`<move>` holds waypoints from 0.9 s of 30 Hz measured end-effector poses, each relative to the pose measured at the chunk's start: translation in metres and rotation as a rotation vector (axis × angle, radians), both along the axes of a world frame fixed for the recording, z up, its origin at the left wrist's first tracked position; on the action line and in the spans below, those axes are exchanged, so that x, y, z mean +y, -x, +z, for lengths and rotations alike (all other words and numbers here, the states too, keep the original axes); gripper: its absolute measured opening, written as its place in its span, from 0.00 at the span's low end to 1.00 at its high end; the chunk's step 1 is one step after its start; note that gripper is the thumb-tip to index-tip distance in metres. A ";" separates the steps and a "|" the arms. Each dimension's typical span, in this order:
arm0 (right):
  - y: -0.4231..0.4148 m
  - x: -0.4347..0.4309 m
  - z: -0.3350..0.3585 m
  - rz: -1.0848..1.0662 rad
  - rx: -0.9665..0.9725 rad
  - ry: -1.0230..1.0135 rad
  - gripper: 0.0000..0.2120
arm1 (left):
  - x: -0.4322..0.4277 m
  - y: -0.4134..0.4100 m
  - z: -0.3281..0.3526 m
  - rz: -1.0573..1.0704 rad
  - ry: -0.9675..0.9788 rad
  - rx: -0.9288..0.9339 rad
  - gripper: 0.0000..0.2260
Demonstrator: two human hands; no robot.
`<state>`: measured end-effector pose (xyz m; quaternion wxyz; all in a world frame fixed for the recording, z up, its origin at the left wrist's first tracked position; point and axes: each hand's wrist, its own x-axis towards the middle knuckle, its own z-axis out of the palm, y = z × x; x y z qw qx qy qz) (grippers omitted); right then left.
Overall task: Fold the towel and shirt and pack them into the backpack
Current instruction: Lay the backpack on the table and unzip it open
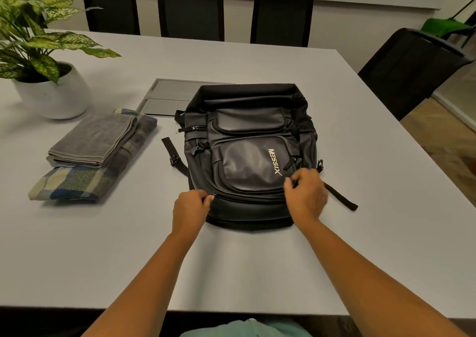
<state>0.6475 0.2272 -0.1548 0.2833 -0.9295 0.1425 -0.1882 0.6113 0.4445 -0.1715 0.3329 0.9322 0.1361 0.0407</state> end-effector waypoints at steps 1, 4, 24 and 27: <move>0.000 0.011 0.001 0.134 -0.014 -0.003 0.06 | 0.000 0.000 0.000 -0.001 -0.004 0.000 0.11; 0.003 0.046 0.002 0.575 0.101 0.025 0.10 | 0.000 0.000 -0.001 -0.013 -0.021 0.001 0.11; -0.017 0.051 0.033 0.617 0.653 0.129 0.08 | 0.051 -0.060 0.013 -0.055 -0.235 0.028 0.13; -0.029 0.058 0.038 0.638 0.770 0.100 0.10 | 0.055 -0.065 0.010 -0.083 -0.233 0.017 0.13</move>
